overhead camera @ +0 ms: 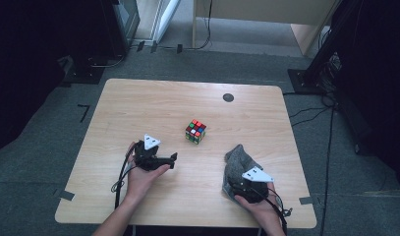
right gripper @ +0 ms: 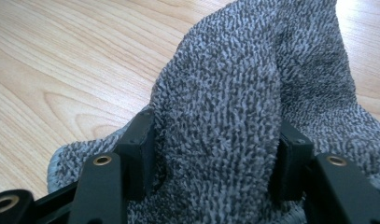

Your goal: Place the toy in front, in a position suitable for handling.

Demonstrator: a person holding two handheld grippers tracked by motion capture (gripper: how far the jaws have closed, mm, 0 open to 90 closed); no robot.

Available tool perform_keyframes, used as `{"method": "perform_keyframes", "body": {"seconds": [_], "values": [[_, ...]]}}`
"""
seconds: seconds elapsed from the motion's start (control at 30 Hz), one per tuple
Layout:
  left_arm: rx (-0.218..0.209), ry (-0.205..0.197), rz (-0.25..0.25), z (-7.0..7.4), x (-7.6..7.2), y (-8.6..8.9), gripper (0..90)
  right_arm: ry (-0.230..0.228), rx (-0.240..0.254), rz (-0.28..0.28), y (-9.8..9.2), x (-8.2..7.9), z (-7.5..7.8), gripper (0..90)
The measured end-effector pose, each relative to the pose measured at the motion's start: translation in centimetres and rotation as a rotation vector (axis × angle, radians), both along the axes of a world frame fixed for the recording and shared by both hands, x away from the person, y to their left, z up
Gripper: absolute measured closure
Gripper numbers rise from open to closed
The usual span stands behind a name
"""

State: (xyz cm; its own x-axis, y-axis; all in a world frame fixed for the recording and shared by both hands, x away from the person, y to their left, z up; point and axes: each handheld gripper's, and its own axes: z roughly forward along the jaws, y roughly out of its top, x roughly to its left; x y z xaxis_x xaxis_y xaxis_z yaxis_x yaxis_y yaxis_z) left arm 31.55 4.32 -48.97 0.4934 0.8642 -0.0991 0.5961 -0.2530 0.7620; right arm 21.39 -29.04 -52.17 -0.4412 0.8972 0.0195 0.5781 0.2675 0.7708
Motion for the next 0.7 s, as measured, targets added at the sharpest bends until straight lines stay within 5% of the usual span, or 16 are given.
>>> {"method": "perform_keyframes", "body": {"seconds": [0.43,0.7], "values": [[-0.018,-0.005,-0.069,-1.2,3.4,-5.2,4.1,-0.006,-0.003,0.009,0.0,0.0,-0.1,44.3],[0.004,0.01,-0.058,-2.1,5.1,-6.9,4.6,-0.006,-0.004,0.01,0.0,0.0,-0.1,44.5]]}}
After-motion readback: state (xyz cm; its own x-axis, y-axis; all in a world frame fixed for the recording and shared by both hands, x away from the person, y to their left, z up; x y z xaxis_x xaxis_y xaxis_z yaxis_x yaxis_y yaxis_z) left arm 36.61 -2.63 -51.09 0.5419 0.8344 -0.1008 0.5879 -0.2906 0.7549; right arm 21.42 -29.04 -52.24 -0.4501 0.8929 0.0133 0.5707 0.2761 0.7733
